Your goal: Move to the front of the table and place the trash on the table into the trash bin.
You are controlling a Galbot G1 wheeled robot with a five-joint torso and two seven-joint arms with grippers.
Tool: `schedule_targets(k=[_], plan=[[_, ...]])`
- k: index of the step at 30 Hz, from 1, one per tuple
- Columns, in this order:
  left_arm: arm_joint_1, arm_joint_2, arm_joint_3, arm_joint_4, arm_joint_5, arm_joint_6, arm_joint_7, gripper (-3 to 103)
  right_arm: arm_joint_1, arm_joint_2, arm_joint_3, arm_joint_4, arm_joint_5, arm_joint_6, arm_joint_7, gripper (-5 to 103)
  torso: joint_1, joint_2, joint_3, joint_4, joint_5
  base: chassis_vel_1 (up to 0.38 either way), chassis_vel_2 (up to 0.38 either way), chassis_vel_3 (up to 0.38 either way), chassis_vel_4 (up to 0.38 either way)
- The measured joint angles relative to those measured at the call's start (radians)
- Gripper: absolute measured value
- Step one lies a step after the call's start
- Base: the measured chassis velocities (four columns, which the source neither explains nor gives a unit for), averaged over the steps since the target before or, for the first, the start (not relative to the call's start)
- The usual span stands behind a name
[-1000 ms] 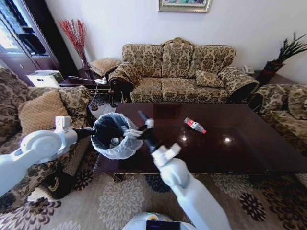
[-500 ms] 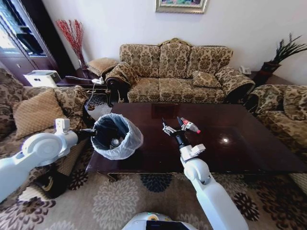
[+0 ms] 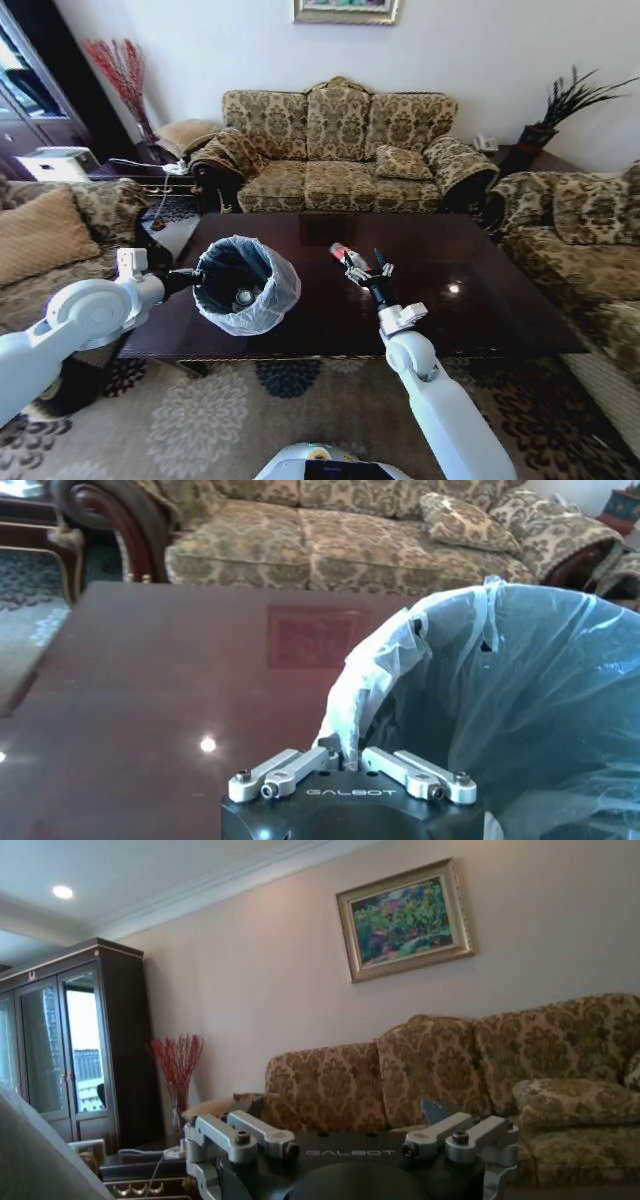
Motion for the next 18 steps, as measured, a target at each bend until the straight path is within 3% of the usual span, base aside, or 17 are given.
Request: schedule_targets(k=[5,9,11,18], plan=[[0.0,-0.011,0.0,-0.011,0.0,0.001,0.0,0,0.065,0.015,-0.002,-0.12,0.065,0.003,-0.041,100,0.0,0.0,0.0,-0.0002,-0.0004,-0.337,-0.331,0.324,0.346],[0.004,-0.021,0.0,-0.027,0.001,0.002,0.001,0,0.122,0.039,-0.007,-0.23,0.063,-0.029,-0.099,100,0.0,0.0,0.0,-0.0006,-0.0004,-0.228,-0.241,0.213,0.195],[0.005,-0.024,0.0,-0.039,0.001,0.003,0.001,0,0.166,0.049,-0.017,-0.319,0.056,-0.062,-0.173,100,0.0,0.0,0.0,-0.0007,0.0,-0.089,-0.113,0.077,0.084],[0.008,-0.029,-0.001,-0.052,0.003,0.004,-0.007,0,0.295,0.083,-0.053,-0.542,-0.031,-0.037,-0.288,100,0.0,0.0,0.0,0.0013,-0.0023,0.019,0.013,-0.005,0.003]])
